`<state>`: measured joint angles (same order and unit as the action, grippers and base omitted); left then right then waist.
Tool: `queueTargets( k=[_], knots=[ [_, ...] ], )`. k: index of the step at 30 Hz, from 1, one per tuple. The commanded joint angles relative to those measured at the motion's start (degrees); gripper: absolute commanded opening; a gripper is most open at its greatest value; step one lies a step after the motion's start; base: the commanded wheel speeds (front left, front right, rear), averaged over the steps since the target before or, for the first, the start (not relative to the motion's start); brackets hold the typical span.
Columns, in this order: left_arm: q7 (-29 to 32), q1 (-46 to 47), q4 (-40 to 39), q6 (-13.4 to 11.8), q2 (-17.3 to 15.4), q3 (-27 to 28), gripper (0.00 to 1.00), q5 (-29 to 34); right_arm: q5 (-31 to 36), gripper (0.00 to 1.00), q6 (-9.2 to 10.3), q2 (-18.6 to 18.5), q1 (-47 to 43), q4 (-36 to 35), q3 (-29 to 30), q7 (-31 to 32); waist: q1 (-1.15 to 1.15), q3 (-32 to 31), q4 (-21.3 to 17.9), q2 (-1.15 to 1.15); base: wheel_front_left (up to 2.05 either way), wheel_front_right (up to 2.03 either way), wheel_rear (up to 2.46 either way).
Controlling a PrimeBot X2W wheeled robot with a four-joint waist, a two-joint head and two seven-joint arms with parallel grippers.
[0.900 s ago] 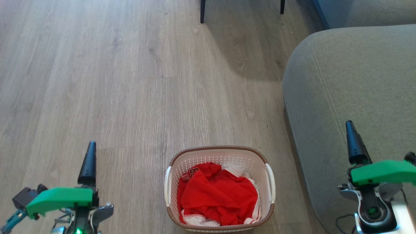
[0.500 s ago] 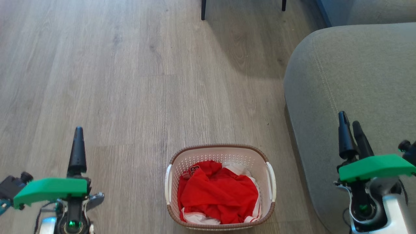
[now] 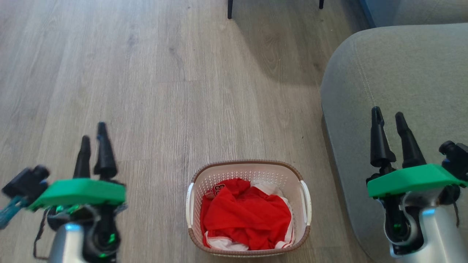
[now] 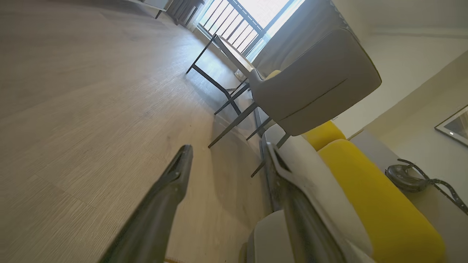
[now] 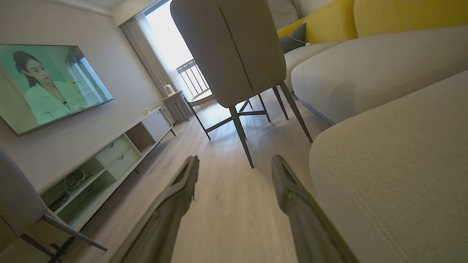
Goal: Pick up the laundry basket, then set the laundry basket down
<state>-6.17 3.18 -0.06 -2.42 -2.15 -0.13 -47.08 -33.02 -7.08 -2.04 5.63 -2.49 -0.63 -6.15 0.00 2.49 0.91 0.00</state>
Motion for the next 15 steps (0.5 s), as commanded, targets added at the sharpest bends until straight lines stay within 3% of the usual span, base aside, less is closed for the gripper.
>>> queueTargets(
  k=[1,8,15],
  knots=[
    [-0.8,3.6,-3.3,-0.9,-0.6,-0.3,1.0,3.3,2.4,1.0,-0.25,-0.7,3.3,-2.9,-1.2,-0.9,0.0,0.0,0.0,0.0,0.0,0.0,0.0],
    [-2.0,4.0,-4.9,-5.9,-0.6,-5.5,1.0,13.4,8.9,1.0,-0.28,-1.7,3.7,-4.2,-3.4,-2.1,0.0,0.1,0.0,0.0,0.0,0.0,0.0],
    [-3.2,4.6,-4.3,-8.5,-1.1,-10.7,1.0,23.6,14.7,1.0,-0.3,-1.5,3.1,-3.6,-3.8,-3.2,0.0,0.0,-0.1,0.0,0.0,0.0,0.0]
  ],
)
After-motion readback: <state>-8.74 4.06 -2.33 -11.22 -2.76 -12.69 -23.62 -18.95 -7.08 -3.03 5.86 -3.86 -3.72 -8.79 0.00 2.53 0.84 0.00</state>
